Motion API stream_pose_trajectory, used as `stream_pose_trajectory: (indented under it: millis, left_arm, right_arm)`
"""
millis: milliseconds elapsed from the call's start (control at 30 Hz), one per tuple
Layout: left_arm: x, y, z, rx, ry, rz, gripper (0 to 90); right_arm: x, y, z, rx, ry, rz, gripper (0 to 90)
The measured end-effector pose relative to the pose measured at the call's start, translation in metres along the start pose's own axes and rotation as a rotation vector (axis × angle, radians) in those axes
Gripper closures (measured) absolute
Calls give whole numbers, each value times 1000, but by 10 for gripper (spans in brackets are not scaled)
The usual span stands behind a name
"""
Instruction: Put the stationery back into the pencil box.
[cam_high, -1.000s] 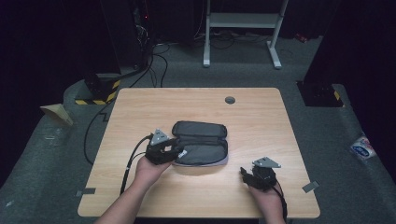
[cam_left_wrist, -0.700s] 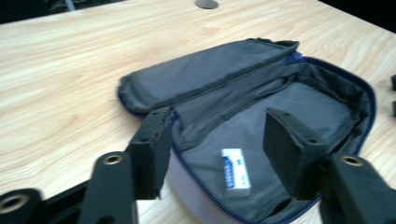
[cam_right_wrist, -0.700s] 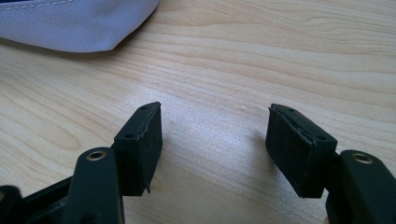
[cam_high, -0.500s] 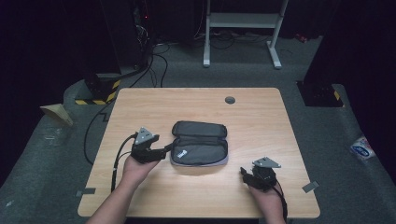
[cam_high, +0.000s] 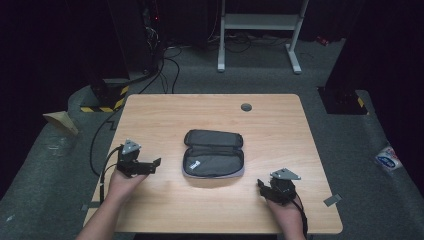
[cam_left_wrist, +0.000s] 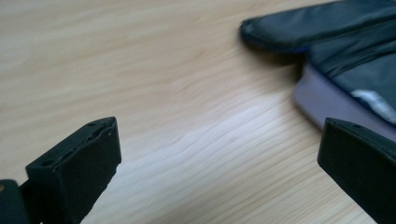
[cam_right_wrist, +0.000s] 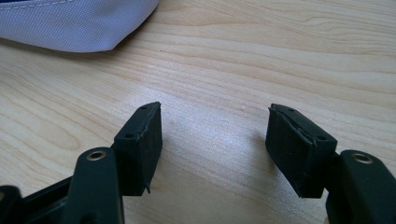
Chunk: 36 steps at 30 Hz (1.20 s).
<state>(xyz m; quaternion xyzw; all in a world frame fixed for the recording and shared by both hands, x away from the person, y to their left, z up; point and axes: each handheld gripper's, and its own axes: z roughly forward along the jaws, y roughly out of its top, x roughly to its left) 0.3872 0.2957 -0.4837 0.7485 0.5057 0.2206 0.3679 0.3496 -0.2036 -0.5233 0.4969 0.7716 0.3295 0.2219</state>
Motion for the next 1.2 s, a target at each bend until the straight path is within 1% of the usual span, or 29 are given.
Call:
stream_pose_trajectory:
  millis: [33,100,133,200,233,267,300,333,367,400,433,467,533,567,767,900,1200]
  left_arm:
    - [6,-8,1,16,9,-12,0]
    - [12,-19,2,44,19,-20,0]
    - [17,-28,4,64,30,-12,0]
    - [23,-39,4,78,42,-12,1]
    - [25,-42,4,77,42,-20,2]
    - [27,-47,4,82,43,-15,5]
    - [28,-51,5,102,42,-14,12]
    - [27,-53,4,107,62,2,30]
    - [24,-55,1,86,41,27,73]
    - [21,-57,0,68,37,37,130]
    - [17,-60,-2,59,23,53,161]
    - [14,-61,-3,56,17,65,162]
    - [10,-62,-4,61,-5,75,161]
    - [9,-62,-4,60,-11,71,157]
    - [10,-62,-4,60,-16,78,157]
    - [10,-62,-3,58,-15,73,156]
    - [10,-62,-3,60,-12,77,157]
  right_arm:
    - [0,0,0,-1,0,-3,361]
    - [0,0,0,-2,-2,-2,362]
    - [0,0,0,-2,-2,-2,362]
    - [0,0,0,-1,-2,-1,362]
    - [0,0,0,-1,-2,-2,362]
    - [0,0,0,-1,-2,-1,362]
    - [0,0,0,-2,-1,-2,362]
    - [0,0,0,-1,-2,-1,362]
    - [0,0,0,-1,-2,-1,362]
    - [0,0,0,-1,-2,-1,362]
    - [0,0,0,-1,-2,-1,362]
    - [0,0,0,-1,-3,0,362]
    - [0,0,0,-1,-3,0,361]
    - [0,0,0,-1,-3,1,361]
    - [0,0,0,0,-3,3,360]
    - [0,0,0,0,-3,1,360]
    - [0,1,1,0,1,1,360]
